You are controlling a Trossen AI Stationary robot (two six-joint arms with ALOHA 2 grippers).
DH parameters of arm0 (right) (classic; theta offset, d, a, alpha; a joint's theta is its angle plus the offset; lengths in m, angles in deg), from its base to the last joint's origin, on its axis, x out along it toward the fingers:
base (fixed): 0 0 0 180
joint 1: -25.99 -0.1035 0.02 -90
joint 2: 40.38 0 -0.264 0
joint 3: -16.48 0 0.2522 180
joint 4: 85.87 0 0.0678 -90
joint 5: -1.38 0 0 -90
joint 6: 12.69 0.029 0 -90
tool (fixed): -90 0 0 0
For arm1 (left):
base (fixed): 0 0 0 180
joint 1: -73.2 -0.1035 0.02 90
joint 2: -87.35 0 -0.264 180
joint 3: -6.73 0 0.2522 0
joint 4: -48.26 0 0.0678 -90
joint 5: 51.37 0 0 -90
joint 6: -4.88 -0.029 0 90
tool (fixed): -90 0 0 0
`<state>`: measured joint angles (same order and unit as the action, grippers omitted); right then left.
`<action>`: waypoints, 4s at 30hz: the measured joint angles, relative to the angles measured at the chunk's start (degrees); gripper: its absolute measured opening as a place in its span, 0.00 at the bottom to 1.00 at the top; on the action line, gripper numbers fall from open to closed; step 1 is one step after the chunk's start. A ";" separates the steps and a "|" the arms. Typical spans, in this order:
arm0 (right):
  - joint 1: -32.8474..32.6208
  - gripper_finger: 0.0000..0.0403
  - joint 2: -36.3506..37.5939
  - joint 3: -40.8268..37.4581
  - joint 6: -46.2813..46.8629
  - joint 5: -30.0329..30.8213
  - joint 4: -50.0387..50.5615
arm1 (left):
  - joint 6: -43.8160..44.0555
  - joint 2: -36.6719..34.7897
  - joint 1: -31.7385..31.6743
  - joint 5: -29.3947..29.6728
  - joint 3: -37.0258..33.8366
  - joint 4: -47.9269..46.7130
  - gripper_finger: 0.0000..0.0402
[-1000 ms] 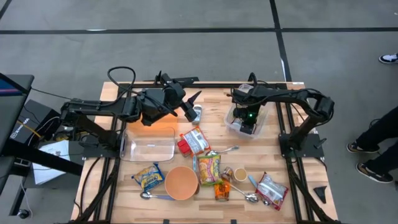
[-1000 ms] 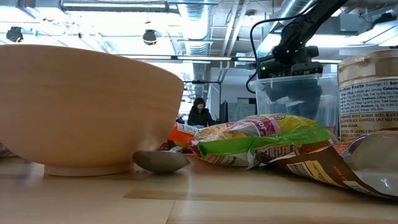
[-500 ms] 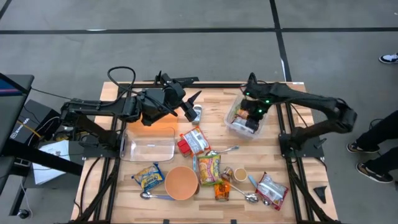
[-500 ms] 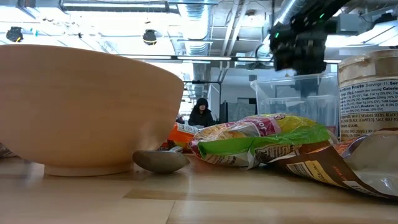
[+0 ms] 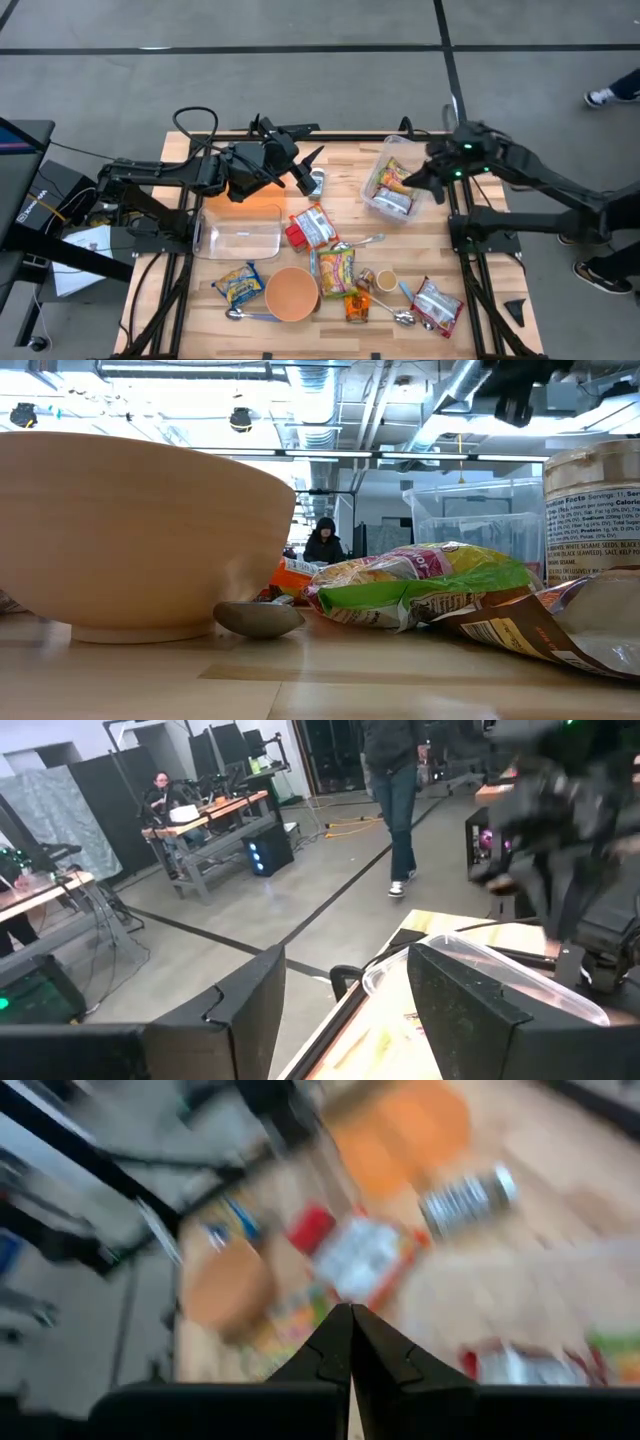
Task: Pick & Place Food Item
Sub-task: Put the red seasoning can into the orange bin
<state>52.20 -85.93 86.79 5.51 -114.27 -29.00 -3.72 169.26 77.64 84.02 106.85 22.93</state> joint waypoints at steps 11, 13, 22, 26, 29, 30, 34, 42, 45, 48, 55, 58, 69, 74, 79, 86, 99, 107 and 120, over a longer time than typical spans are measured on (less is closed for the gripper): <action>-2.61 0.00 7.10 0.04 7.33 5.16 -15.89 | -0.43 0.00 0.00 -0.02 0.00 0.02 0.51; -2.62 0.00 7.04 0.04 7.33 5.14 -16.15 | -0.46 0.00 0.00 -0.02 0.00 0.00 0.51; -2.62 0.00 6.20 0.04 7.33 4.77 -16.20 | -0.70 0.00 0.31 1.14 0.00 0.00 0.51; -2.61 0.00 6.08 0.00 7.33 4.74 -16.12 | -4.62 -0.77 0.76 3.26 1.47 -0.15 0.55; -2.61 0.00 6.26 0.00 7.33 4.72 -16.35 | -6.01 -1.38 0.74 2.84 5.53 0.05 0.60; -2.61 0.00 6.25 0.00 7.33 4.72 -16.35 | -6.24 -1.38 0.74 2.24 7.20 0.17 0.62; -2.61 0.00 6.21 0.00 7.33 4.72 -16.52 | -7.57 -1.40 0.35 -0.55 13.44 0.11 0.73; -2.61 0.00 6.24 0.02 7.31 4.49 -18.26 | -19.17 -1.28 0.18 2.55 22.73 -0.05 0.95; -2.61 0.00 6.23 0.02 7.31 3.89 -19.14 | -22.21 -0.95 -0.61 3.06 26.66 0.16 0.98; -2.61 0.00 6.24 0.02 7.31 3.09 -19.78 | -23.60 -0.59 -1.07 2.70 29.17 -2.54 0.98; -2.61 0.00 6.22 0.02 7.33 3.02 -19.84 | -21.22 4.41 -2.79 -0.99 35.62 -20.86 0.97; -2.61 0.00 6.20 0.02 7.33 3.02 -19.92 | -19.86 9.50 -4.17 -4.51 42.20 -34.37 0.97; -2.61 0.00 6.22 0.02 8.39 2.99 -20.00 | -7.80 22.45 -7.84 -33.93 44.04 -66.93 0.96; -2.62 0.00 6.24 0.02 8.24 2.91 -19.90 | -8.44 25.05 -5.40 -44.20 39.24 -68.66 0.96; -2.94 0.00 6.24 0.04 7.49 1.51 -19.50 | -9.90 24.85 -3.85 -49.45 28.16 -64.65 0.94; -4.10 0.00 6.24 0.04 7.16 1.50 -18.18 | -16.38 23.30 -0.42 -49.61 12.32 -56.27 0.89; -4.06 0.00 9.02 0.04 7.14 1.46 -15.39 | -19.47 23.14 1.91 -46.66 -1.27 -44.67 0.88; -4.06 0.00 11.85 0.04 7.27 1.46 -14.65 | -22.04 23.12 1.79 -43.83 -7.57 -40.00 0.87; -4.06 0.00 13.37 0.04 7.29 1.69 -13.59 | -22.69 23.10 1.60 -40.68 -10.25 -38.27 0.86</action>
<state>48.14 -72.56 86.84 12.80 -112.57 -42.58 -26.41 192.36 79.24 43.34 96.60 -15.35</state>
